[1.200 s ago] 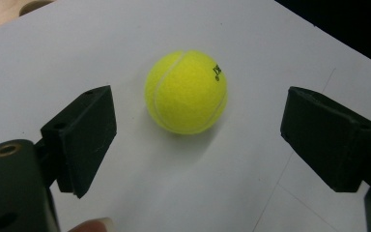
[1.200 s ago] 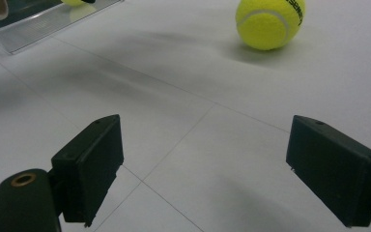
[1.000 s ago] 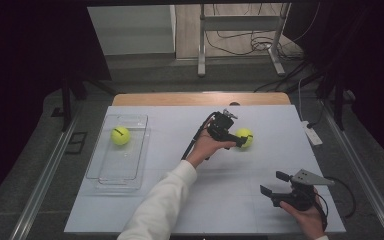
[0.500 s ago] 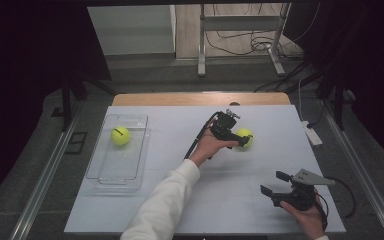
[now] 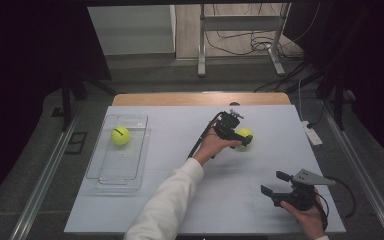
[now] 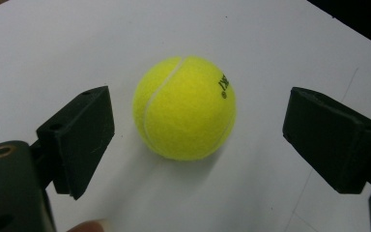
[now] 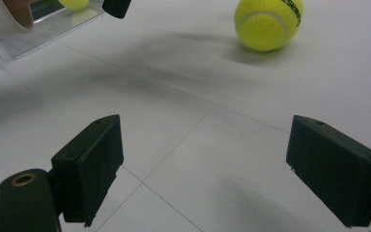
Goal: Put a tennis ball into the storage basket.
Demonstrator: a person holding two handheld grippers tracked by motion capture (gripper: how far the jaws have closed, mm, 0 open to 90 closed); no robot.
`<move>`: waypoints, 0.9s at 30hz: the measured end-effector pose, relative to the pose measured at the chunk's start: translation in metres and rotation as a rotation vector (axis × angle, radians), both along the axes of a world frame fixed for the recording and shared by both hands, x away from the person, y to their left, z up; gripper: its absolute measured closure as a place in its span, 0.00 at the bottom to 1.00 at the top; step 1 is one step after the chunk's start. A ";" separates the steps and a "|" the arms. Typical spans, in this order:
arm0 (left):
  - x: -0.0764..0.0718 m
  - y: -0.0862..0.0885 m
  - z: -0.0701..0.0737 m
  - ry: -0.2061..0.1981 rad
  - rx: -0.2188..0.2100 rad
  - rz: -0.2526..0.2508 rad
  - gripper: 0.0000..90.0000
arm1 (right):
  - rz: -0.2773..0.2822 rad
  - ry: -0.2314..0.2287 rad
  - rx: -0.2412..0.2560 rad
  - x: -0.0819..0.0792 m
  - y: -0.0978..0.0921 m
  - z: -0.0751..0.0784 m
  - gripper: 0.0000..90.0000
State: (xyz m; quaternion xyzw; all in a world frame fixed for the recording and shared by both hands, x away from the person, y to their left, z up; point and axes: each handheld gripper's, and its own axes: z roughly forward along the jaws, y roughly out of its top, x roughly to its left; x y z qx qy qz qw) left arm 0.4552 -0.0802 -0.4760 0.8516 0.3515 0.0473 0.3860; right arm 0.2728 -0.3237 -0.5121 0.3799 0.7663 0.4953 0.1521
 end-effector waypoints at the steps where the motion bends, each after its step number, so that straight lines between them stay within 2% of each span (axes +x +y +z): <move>1: 0.001 -0.001 -0.001 -0.001 0.006 -0.002 0.13 | 0.000 0.001 0.000 0.000 0.000 0.000 0.15; 27: 0.015 -0.023 -0.020 0.028 0.035 0.005 0.14 | -0.001 0.002 0.003 0.000 -0.002 0.000 0.15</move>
